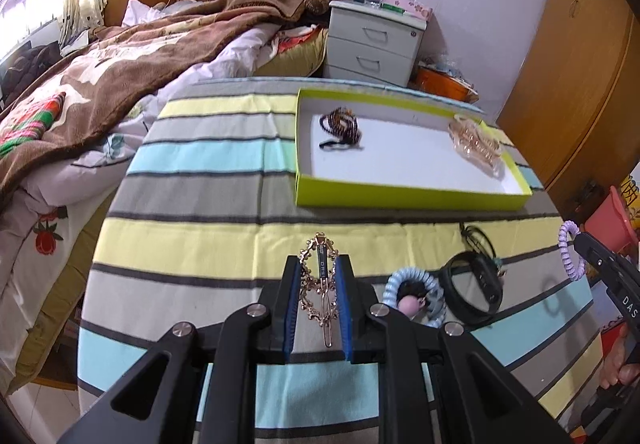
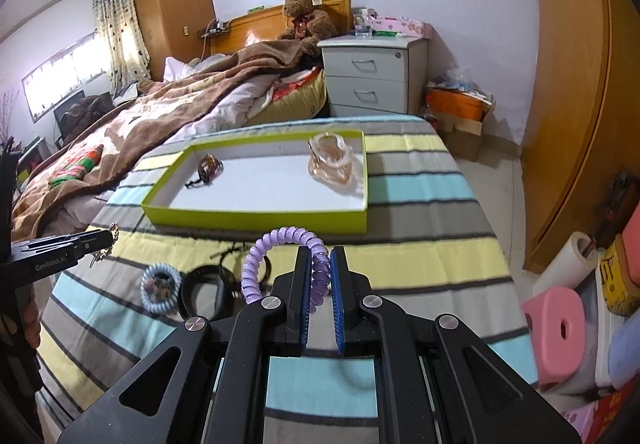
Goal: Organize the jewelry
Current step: 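Lift the gold hair clip with the left tool while the right tool lifts the purple tie, then carry the gold clip and purple tie over the green box and lower them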
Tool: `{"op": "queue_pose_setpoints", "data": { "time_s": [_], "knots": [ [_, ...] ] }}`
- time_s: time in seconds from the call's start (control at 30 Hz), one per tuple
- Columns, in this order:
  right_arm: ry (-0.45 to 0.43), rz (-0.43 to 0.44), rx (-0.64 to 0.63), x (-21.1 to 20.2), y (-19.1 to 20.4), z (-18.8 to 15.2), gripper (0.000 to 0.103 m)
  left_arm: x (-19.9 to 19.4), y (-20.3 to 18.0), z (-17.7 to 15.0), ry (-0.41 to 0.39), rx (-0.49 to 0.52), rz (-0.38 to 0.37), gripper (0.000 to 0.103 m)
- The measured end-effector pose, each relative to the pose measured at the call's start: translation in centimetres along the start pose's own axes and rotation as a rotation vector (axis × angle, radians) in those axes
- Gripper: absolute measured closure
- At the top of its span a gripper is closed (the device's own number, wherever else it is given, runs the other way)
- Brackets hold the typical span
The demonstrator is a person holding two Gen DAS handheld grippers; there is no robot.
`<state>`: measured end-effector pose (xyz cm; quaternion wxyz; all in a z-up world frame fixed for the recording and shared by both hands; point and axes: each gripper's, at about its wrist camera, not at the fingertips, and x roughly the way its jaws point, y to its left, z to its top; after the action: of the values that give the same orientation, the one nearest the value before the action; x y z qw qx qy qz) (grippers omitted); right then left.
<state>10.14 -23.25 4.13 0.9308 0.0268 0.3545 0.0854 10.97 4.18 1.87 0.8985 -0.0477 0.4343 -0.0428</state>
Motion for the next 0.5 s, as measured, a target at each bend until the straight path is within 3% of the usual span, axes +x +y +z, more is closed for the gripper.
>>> {"op": "queue_pose_setpoints", "data": {
  "time_s": [0.5],
  "knots": [
    [-0.022,0.030,-0.074,3.8,2.5,6.8,0.093,0.1,-0.5,5.8,-0.072,0.019,-0.045,0.085]
  ]
}}
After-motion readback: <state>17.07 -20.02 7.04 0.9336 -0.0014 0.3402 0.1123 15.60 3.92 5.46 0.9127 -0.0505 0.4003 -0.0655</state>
